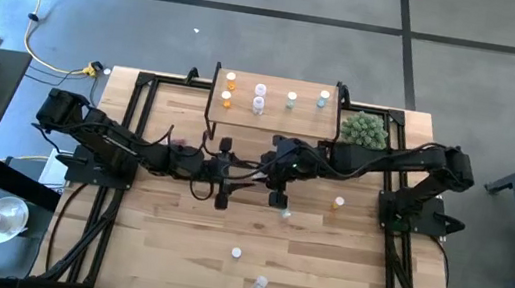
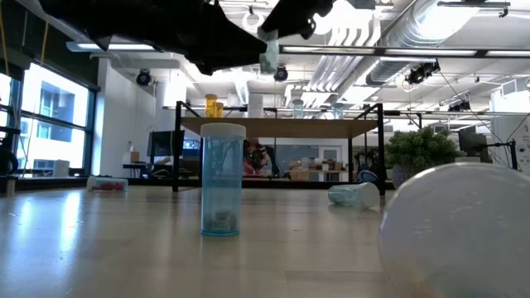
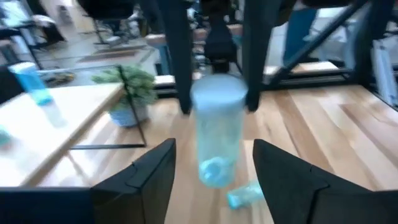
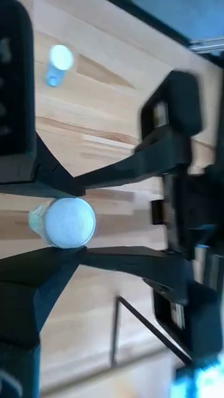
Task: Pick and place medicine bottles onto shelf by color
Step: Put the bottom green pill bottle on the shelf and aligned with the other green pill bottle
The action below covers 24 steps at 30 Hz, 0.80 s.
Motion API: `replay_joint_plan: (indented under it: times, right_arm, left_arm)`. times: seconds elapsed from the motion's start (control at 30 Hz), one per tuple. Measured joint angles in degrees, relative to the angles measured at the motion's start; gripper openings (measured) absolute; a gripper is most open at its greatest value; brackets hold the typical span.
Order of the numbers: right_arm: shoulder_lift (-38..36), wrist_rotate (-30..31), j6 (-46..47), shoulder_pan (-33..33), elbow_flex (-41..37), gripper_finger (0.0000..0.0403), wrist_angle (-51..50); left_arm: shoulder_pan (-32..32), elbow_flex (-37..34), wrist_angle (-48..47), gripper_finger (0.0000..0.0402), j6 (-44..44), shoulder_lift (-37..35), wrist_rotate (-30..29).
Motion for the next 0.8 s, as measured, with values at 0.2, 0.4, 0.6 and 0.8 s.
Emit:
replay_joint_plan:
  times: [0.2,0.4,0.6,0.8]
  right_arm:
    - [-5.6,4.7,-0.9,0.0,0.0,0.0096,-1.1]
    - [-12.8,12.6,-2.1,0.0,0.0,0.0095,-1.1]
    - [-20.1,23.0,-2.6,-0.2,0.1,0.0095,0.0]
    - [-25.6,25.0,1.6,-3.3,0.1,0.0095,-2.7]
  left_arm:
    - [0.0,0.0,-0.4,0.0213,-0.3,-1.8,-0.9]
    - [0.0,0.0,-0.7,0.0213,-0.9,-1.9,-0.9]
    - [-0.1,-0.1,-1.7,0.0213,-1.0,-1.9,-0.4]
    - [-1.3,-0.1,-1.7,0.0213,-1.0,-1.8,-0.4]
